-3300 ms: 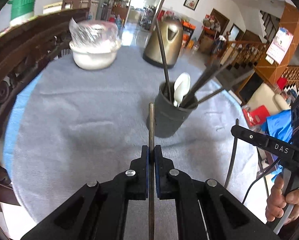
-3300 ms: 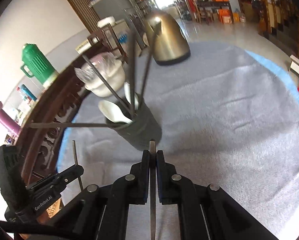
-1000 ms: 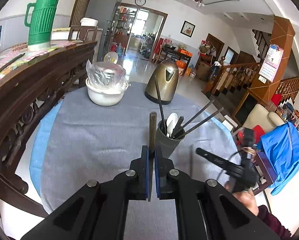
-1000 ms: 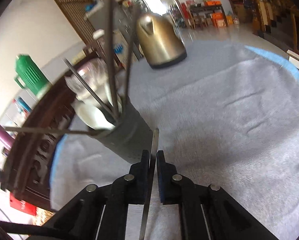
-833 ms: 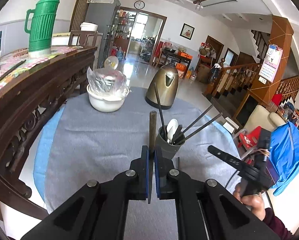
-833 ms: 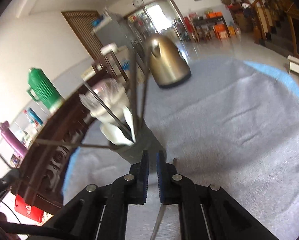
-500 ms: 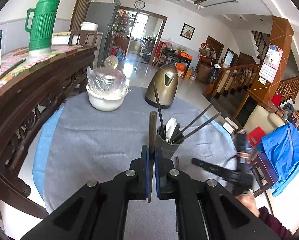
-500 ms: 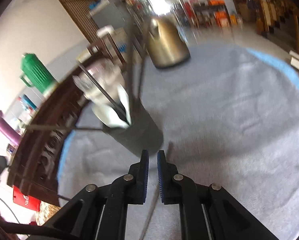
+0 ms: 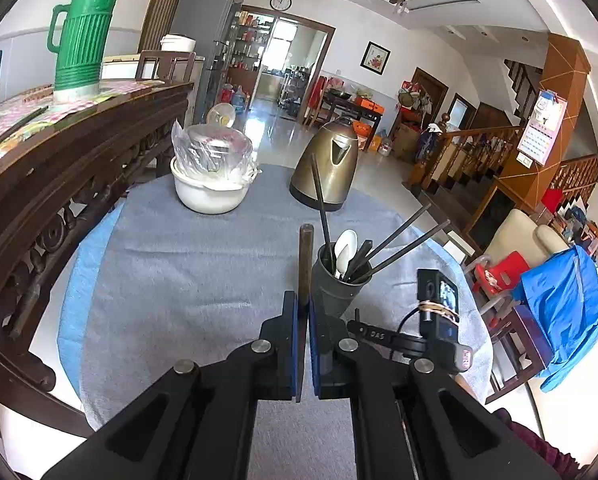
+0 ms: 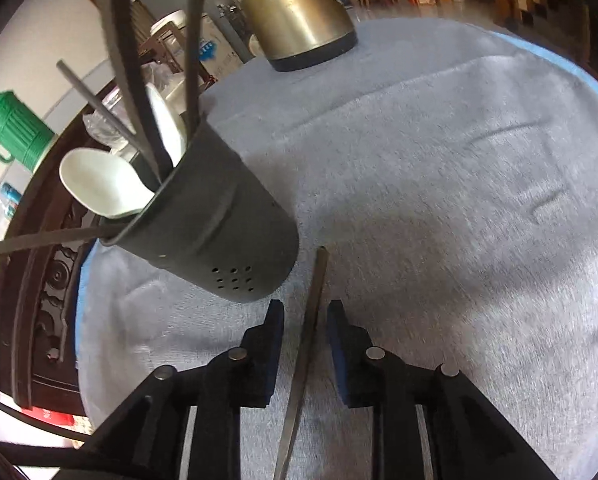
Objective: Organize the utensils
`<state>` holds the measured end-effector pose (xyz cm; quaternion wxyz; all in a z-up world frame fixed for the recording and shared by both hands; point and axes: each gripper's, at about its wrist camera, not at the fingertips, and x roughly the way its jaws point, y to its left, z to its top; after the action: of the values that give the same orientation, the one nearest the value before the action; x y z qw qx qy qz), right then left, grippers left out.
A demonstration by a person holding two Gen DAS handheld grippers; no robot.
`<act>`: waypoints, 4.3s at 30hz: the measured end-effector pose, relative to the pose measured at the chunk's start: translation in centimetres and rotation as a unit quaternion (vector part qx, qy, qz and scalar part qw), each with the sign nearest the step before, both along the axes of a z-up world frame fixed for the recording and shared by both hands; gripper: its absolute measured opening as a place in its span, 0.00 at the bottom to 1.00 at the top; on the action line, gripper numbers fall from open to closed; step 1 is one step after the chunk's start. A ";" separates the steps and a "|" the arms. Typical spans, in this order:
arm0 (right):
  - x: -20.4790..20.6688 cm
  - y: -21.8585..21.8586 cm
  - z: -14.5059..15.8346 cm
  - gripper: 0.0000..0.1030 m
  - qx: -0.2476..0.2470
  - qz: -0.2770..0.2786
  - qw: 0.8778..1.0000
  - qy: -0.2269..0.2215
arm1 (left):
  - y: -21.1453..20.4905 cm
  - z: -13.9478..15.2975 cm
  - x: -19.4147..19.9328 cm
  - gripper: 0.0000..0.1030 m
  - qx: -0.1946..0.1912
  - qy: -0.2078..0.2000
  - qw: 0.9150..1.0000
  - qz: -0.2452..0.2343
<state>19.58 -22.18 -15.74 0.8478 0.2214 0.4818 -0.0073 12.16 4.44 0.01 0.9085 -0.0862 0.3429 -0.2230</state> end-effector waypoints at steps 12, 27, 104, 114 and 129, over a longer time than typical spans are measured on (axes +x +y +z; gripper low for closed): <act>-1.6 -0.2 1.3 0.06 -0.048 -0.006 0.998 -0.044 | 0.8 -0.2 0.3 0.05 0.002 0.002 1.000 0.007; -9.3 -1.9 13.0 0.06 0.017 -0.021 0.971 -0.236 | 0.9 2.8 0.2 0.05 0.017 -0.033 0.999 0.007; -9.9 -4.8 18.5 0.64 -0.005 -0.053 0.943 -0.329 | -3.1 -7.3 16.0 0.22 0.095 0.118 0.987 -0.054; -12.6 -8.6 10.5 0.48 0.007 -0.075 0.973 -0.217 | -6.9 -12.2 19.1 0.25 0.138 0.164 0.975 -0.062; -12.7 -9.3 7.2 0.48 0.021 -0.074 0.980 -0.182 | -10.0 -14.9 21.8 0.25 0.151 0.167 0.971 -0.085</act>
<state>6.89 -31.48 -8.56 0.9136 0.2715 0.3020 -0.0194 33.92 -5.58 -14.89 0.8186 0.0455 0.5257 -0.2270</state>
